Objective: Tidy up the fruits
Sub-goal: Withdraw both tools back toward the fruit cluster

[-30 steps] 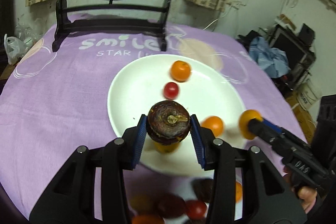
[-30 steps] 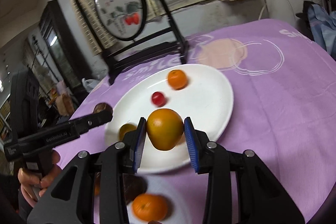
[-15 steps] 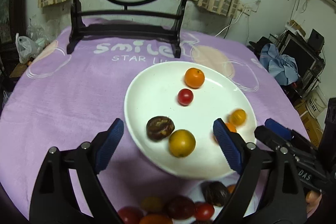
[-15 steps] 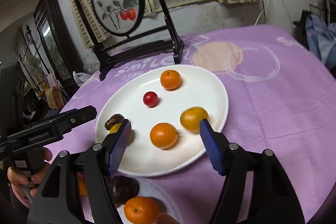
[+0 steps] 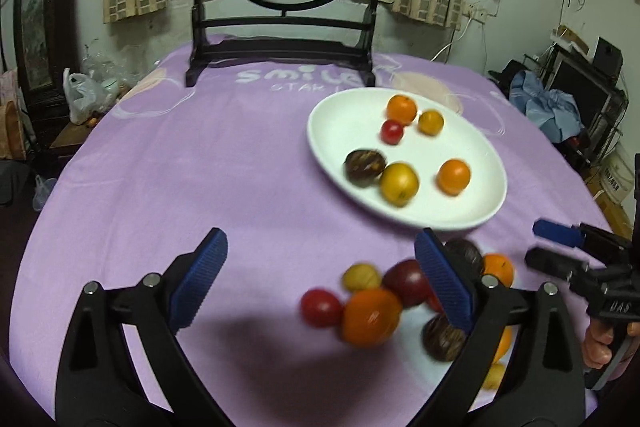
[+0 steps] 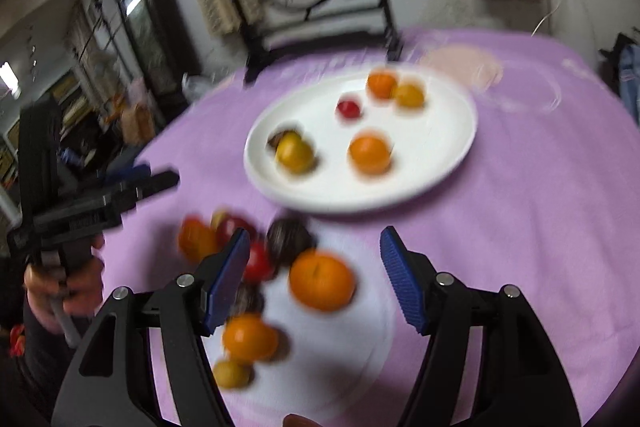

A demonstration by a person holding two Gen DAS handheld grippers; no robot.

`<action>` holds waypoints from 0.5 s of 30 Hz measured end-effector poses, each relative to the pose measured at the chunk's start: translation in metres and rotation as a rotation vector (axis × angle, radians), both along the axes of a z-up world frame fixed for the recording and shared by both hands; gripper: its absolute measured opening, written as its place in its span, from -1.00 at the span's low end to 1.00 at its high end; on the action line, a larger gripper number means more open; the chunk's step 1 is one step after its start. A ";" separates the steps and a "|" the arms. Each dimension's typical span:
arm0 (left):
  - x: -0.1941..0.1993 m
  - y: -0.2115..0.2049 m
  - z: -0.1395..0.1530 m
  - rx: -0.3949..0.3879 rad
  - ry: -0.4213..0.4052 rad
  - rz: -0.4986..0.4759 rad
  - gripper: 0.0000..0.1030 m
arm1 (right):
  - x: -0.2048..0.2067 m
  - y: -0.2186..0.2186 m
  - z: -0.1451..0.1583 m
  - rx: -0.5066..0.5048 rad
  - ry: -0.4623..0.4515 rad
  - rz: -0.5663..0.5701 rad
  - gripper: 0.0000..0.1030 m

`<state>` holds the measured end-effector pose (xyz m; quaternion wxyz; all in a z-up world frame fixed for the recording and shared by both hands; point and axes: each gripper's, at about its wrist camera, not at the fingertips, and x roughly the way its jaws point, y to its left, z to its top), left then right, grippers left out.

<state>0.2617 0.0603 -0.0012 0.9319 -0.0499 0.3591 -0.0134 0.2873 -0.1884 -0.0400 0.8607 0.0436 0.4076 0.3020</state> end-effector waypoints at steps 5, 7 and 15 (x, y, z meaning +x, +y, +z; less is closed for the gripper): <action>-0.010 0.001 -0.003 0.000 0.003 -0.006 0.88 | -0.005 0.011 -0.007 -0.084 -0.025 0.020 0.32; -0.012 0.001 -0.003 0.002 0.005 -0.013 0.88 | -0.005 0.016 -0.011 -0.120 -0.019 0.037 0.32; -0.015 0.009 -0.004 -0.025 0.013 0.010 0.88 | -0.007 0.025 -0.024 -0.191 -0.031 0.063 0.24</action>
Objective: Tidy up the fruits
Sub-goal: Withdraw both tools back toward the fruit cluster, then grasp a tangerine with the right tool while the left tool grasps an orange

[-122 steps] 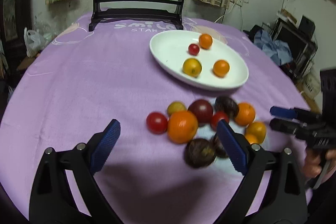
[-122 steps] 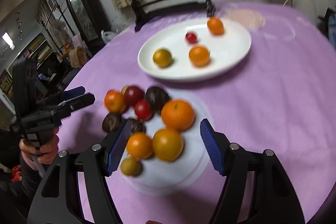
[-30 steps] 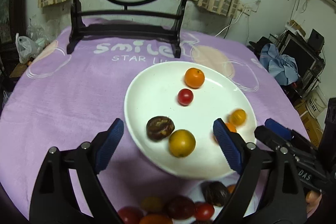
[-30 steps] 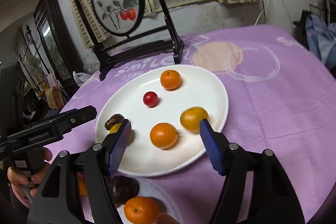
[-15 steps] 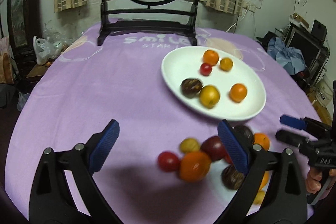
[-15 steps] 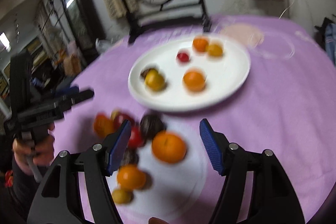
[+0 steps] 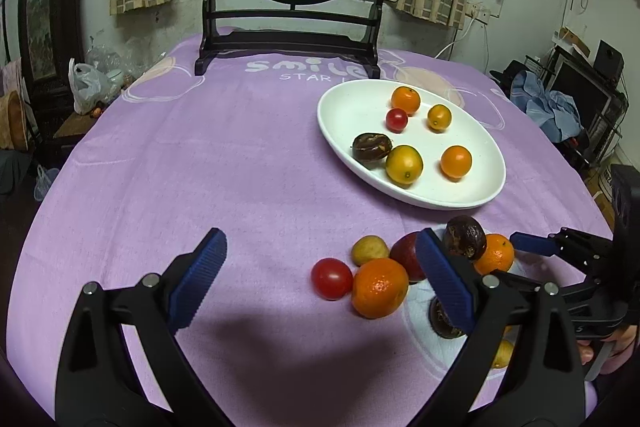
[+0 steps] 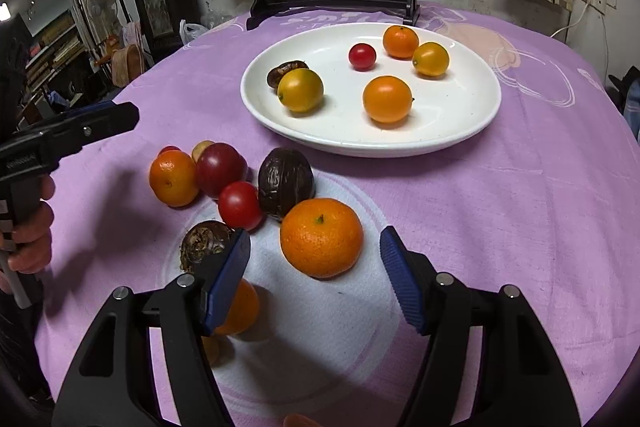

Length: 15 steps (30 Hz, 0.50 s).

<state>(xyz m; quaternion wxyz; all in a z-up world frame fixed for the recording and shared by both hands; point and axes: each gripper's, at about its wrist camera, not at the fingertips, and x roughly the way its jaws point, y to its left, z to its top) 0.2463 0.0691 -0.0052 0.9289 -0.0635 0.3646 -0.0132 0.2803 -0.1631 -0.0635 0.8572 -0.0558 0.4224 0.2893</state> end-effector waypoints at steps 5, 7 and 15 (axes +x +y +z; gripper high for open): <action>-0.003 0.005 -0.002 -0.015 0.006 0.018 0.88 | 0.001 0.005 -0.006 -0.030 -0.001 0.006 0.11; -0.003 0.007 -0.003 -0.022 0.007 0.018 0.88 | 0.002 0.004 -0.007 -0.038 -0.004 -0.008 -0.07; -0.019 -0.024 -0.008 0.086 -0.017 -0.146 0.86 | 0.010 -0.028 0.012 0.135 0.033 -0.092 -0.14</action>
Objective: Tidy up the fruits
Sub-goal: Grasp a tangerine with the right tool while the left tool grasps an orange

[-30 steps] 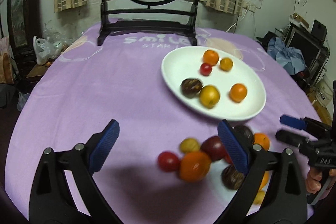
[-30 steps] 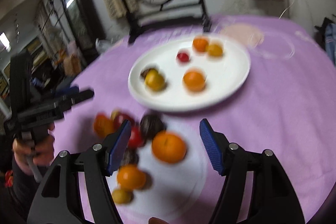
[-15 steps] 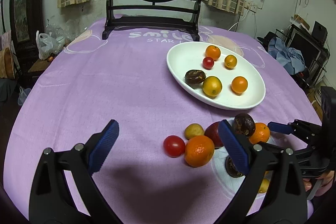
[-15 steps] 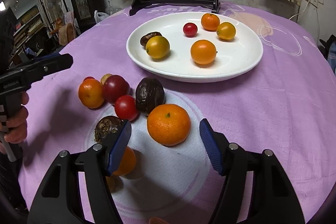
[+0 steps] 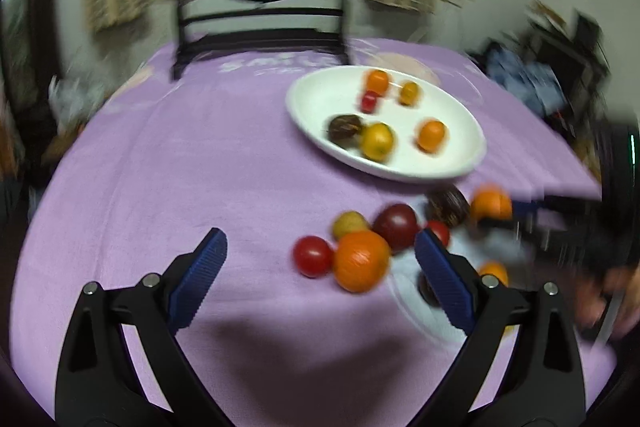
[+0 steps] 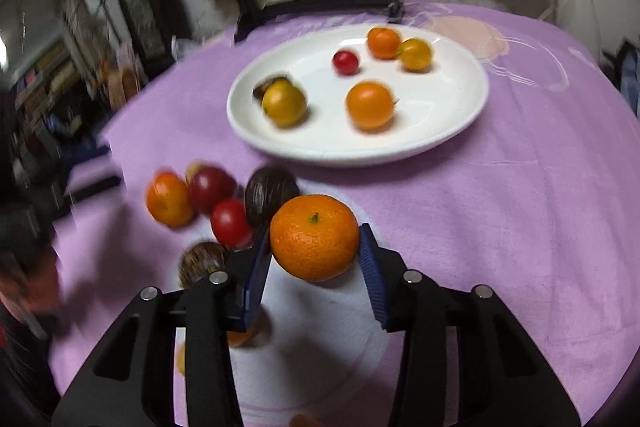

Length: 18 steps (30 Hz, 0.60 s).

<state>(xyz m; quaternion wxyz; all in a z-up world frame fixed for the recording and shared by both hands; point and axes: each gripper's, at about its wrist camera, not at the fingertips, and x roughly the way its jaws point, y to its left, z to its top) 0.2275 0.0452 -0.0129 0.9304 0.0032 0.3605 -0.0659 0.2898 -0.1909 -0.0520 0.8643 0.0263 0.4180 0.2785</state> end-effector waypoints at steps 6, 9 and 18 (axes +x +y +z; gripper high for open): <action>-0.013 -0.036 -0.014 0.131 -0.007 -0.148 0.32 | 0.003 -0.004 0.000 0.010 0.012 -0.024 -0.14; -0.010 -0.043 -0.023 0.165 0.016 -0.164 0.13 | 0.004 -0.003 -0.002 0.005 0.023 -0.024 -0.14; 0.004 -0.050 -0.033 0.272 0.014 -0.158 -0.08 | 0.003 -0.003 -0.001 0.008 0.029 -0.023 -0.14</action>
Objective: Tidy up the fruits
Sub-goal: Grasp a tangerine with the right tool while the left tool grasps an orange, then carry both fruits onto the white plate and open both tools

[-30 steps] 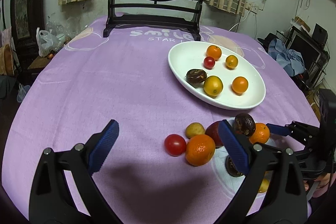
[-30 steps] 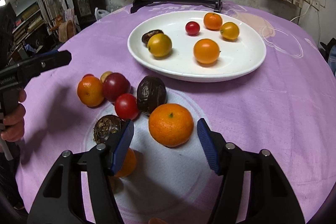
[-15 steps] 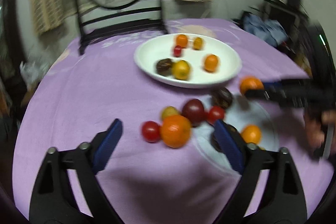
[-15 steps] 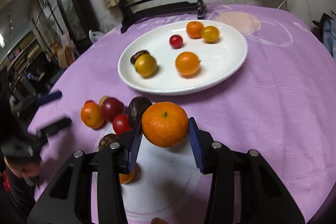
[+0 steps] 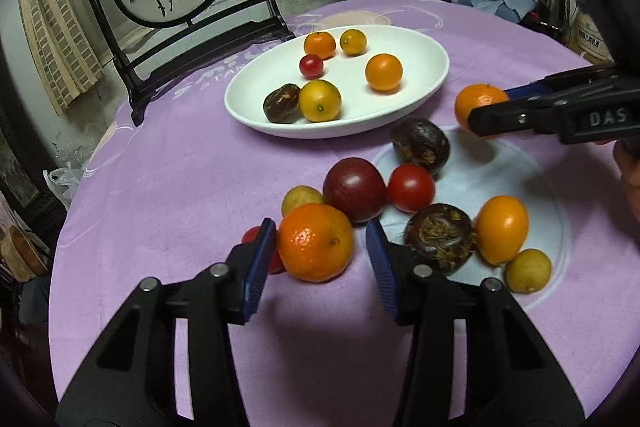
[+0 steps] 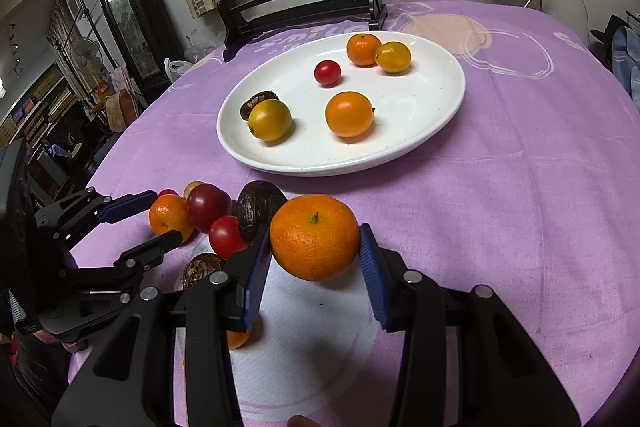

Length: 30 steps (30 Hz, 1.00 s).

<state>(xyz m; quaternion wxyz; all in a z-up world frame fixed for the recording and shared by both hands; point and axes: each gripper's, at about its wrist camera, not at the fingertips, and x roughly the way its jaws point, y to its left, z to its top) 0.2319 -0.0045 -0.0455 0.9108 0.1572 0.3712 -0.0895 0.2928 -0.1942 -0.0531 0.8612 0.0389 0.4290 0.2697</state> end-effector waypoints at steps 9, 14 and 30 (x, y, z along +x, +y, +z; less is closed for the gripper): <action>0.007 -0.014 -0.014 0.140 -0.021 -0.017 -0.11 | 0.000 -0.001 0.001 0.003 -0.004 -0.007 -0.14; 0.007 -0.004 -0.007 0.060 0.001 -0.015 -0.14 | -0.001 -0.003 0.004 0.019 -0.009 -0.009 -0.14; 0.036 0.030 0.061 -0.383 -0.064 0.085 -0.14 | 0.013 -0.006 0.038 0.121 -0.181 -0.085 -0.14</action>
